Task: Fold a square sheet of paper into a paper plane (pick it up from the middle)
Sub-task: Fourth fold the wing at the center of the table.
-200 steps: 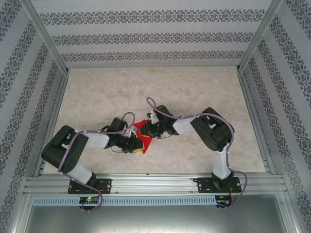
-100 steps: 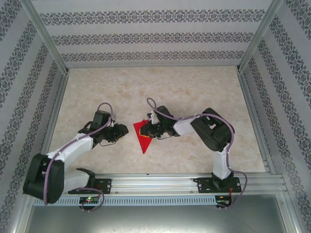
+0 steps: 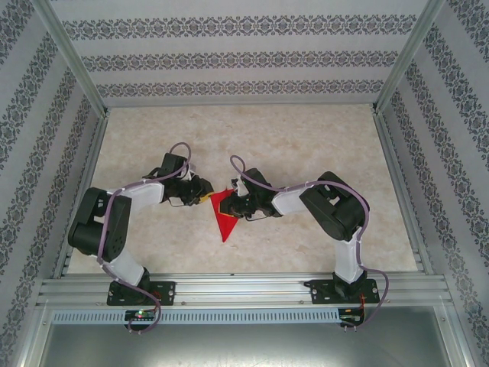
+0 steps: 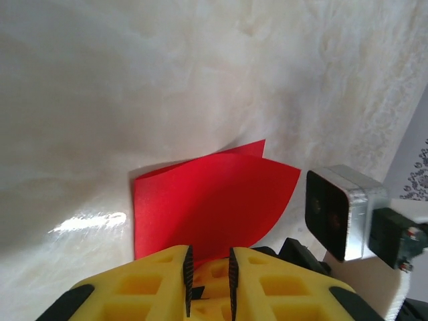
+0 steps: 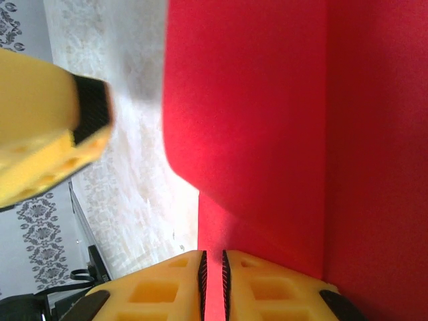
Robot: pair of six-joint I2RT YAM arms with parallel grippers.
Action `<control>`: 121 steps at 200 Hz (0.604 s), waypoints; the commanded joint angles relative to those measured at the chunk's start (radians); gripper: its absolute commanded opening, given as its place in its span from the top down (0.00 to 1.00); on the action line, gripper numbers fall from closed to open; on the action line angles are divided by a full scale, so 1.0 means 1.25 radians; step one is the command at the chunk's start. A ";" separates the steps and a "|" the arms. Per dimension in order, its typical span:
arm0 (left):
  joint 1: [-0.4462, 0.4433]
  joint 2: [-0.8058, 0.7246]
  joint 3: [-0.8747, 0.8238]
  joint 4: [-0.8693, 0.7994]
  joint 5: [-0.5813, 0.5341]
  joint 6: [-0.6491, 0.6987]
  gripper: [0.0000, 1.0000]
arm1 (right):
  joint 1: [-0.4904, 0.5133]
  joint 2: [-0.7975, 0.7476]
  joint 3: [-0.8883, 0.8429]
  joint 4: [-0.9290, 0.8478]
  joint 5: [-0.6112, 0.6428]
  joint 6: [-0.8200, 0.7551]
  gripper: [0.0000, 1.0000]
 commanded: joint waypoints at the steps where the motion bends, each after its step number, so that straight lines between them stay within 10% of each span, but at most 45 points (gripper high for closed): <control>1: -0.023 0.029 0.004 0.029 0.053 -0.014 0.80 | 0.013 0.022 -0.038 -0.099 0.066 0.003 0.82; 121: -0.053 0.087 -0.015 -0.016 0.002 0.005 0.89 | 0.015 0.028 -0.036 -0.105 0.074 0.016 0.82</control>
